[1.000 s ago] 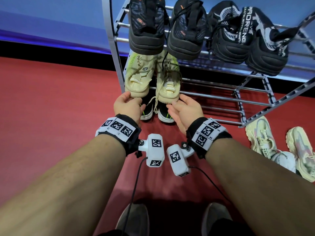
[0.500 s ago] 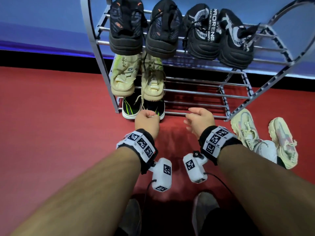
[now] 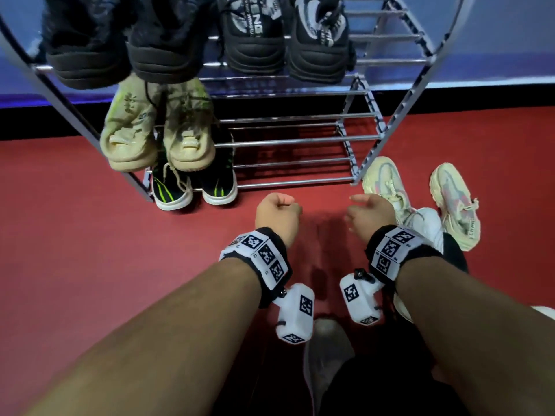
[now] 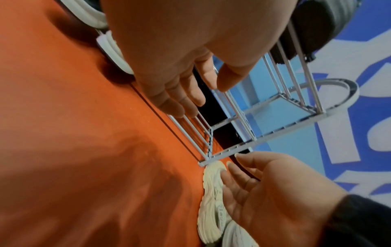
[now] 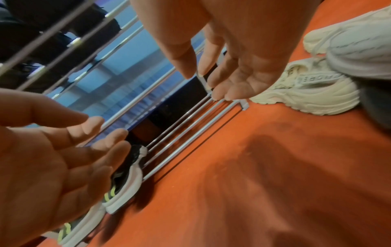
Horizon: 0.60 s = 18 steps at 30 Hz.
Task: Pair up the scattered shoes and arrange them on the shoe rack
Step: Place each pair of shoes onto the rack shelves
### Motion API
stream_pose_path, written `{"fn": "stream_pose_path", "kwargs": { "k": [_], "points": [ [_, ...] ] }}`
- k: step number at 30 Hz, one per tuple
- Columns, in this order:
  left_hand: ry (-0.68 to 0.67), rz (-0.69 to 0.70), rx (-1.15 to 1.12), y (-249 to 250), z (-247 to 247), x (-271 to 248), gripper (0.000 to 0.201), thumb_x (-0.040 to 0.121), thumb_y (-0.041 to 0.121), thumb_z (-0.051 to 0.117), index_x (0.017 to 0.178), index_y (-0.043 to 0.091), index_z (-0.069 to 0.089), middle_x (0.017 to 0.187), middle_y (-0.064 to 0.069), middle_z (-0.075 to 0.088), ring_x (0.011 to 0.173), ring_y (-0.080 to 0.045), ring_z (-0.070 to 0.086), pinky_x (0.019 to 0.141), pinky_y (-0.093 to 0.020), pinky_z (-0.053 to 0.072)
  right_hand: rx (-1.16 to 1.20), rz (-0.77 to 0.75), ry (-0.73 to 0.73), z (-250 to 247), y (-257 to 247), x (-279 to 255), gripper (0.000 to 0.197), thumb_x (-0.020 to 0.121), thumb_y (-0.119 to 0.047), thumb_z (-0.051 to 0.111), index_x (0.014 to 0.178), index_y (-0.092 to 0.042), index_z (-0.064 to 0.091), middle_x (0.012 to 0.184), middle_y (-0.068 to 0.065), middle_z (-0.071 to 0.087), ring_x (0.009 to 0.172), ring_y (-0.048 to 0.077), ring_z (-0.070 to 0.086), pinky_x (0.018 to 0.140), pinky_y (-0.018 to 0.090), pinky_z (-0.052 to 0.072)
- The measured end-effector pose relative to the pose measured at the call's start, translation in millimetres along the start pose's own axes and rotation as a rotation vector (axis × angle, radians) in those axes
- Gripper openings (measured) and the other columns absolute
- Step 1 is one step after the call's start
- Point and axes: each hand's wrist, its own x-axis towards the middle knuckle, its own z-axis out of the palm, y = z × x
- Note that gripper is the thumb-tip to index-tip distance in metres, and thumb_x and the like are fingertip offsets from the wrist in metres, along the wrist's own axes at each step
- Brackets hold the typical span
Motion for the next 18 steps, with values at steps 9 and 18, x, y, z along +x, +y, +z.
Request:
{"fn": "stream_pose_path", "kwargs": {
  "k": [9, 18],
  "points": [
    [-0.087, 0.019, 0.107, -21.7, 59.1, 1.5, 0.014, 0.086, 0.006, 0.055, 0.079, 0.019, 0.055, 0.078, -0.005, 0.06, 0.072, -0.024, 0.062, 0.061, -0.029, 0.048, -0.159, 0.014, 0.161, -61.2, 44.6, 34.0, 0.02, 0.081, -0.011, 0.06, 0.099, -0.018, 0.059, 0.073, -0.001, 0.058, 0.064, 0.017, 0.057, 0.052, 0.017, 0.044],
    [-0.174, 0.01, 0.156, -34.0, 89.7, -5.4, 0.018, 0.086, 0.005, 0.056, 0.078, 0.021, 0.055, 0.081, -0.009, 0.06, 0.073, -0.023, 0.059, 0.061, -0.03, 0.045, -0.569, 0.38, 0.386, -95.4, 72.7, 38.4, 0.078, 0.062, -0.041, 0.076, 0.127, -0.015, 0.04, 0.129, 0.017, 0.043, 0.119, 0.039, 0.044, 0.099, 0.05, 0.038]
  ]
}}
